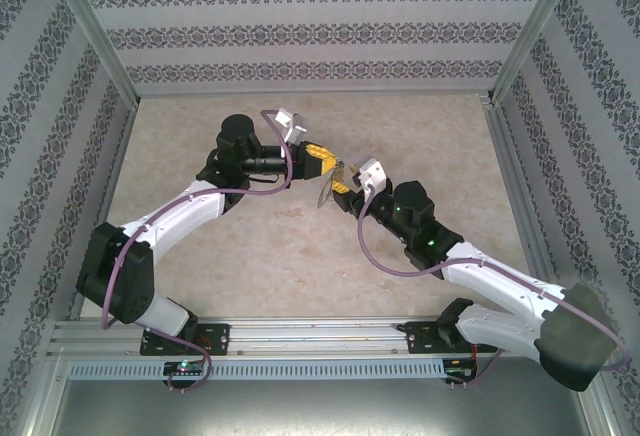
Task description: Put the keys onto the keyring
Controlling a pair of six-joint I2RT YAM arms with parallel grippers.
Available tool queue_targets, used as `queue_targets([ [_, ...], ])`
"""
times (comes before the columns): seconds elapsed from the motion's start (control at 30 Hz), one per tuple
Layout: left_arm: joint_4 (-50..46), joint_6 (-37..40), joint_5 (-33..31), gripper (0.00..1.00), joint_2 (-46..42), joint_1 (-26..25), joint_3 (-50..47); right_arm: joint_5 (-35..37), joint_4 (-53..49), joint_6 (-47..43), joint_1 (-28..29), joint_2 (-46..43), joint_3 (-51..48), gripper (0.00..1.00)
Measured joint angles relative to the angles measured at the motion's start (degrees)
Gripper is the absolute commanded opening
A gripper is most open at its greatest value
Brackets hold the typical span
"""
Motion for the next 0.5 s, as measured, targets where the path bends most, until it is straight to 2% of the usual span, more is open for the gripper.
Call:
queue_targets([
  [0.23, 0.0, 0.0, 0.0, 0.0, 0.0, 0.0, 0.0, 1.4, 0.0, -0.2, -0.4, 0.0, 0.0, 0.5],
  [0.33, 0.0, 0.0, 0.0, 0.0, 0.0, 0.0, 0.0, 1.6, 0.0, -0.1, -0.4, 0.0, 0.0, 0.58],
  [0.4, 0.0, 0.0, 0.0, 0.0, 0.0, 0.0, 0.0, 1.4, 0.0, -0.1, -0.4, 0.0, 0.1, 0.59],
  [0.5, 0.0, 0.0, 0.0, 0.0, 0.0, 0.0, 0.0, 1.3, 0.0, -0.2, -0.4, 0.9, 0.9, 0.55],
])
